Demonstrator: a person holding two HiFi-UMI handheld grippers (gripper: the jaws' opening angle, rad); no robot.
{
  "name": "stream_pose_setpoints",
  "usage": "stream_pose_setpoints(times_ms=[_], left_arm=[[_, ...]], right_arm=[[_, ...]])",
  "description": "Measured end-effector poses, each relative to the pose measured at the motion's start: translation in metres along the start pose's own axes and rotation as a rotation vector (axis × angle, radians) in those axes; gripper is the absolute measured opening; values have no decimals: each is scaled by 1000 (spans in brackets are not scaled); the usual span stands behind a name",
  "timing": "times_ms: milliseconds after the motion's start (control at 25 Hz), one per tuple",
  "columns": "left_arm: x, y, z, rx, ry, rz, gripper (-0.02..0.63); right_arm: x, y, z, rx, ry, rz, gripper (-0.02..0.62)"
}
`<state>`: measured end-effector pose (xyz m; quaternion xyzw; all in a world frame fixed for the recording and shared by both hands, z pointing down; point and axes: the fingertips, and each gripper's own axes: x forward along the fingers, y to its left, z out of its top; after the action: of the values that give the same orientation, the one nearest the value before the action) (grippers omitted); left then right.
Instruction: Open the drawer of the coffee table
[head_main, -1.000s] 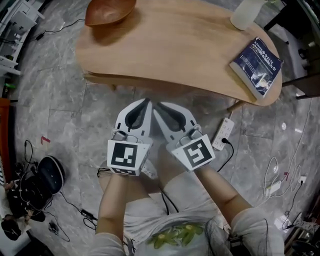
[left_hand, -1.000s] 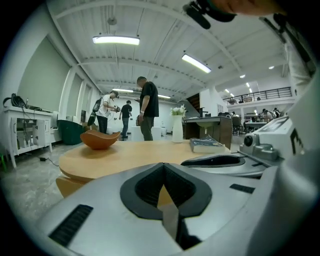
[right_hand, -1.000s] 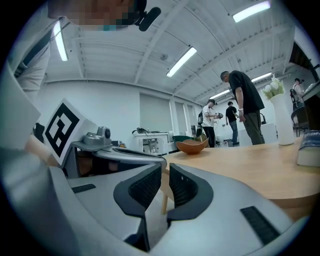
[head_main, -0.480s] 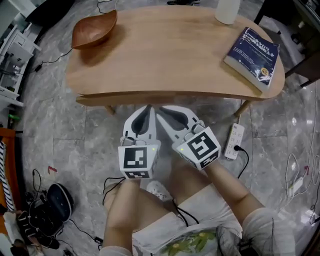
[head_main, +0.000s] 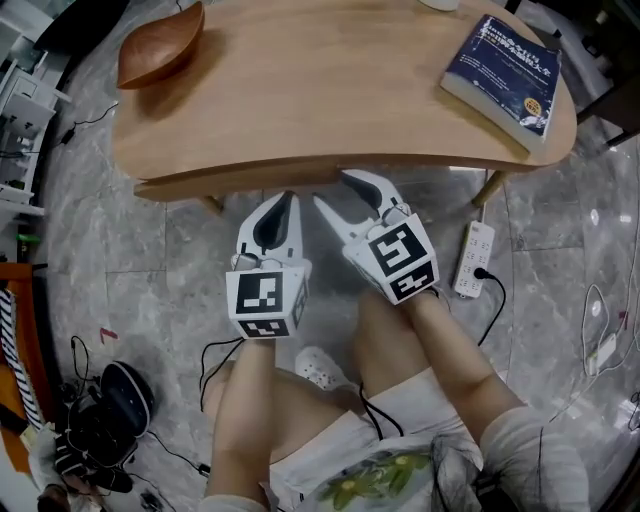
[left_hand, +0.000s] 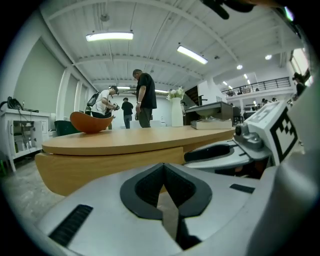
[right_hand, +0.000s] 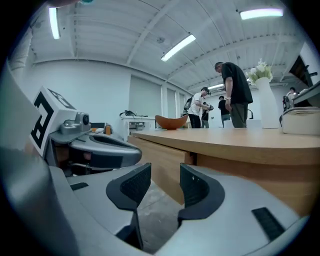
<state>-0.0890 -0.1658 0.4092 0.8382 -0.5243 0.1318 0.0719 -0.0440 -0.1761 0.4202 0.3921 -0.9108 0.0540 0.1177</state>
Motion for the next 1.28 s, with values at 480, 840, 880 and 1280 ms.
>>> stream_pose_setpoints(times_ms=[480, 840, 880, 1280], left_arm=[[-8, 23, -32, 73, 90, 30, 10], [-11, 22, -1, 133, 36, 51, 11], [-12, 21, 0, 133, 31, 50, 9], [-18, 30, -6, 150, 44, 66, 11]], right_arm=[[28, -23, -6, -135, 10, -4, 155], [25, -29, -6, -117, -37, 45, 117], [25, -28, -6, -112, -34, 48, 114], [20, -20, -8, -117, -28, 68, 103]])
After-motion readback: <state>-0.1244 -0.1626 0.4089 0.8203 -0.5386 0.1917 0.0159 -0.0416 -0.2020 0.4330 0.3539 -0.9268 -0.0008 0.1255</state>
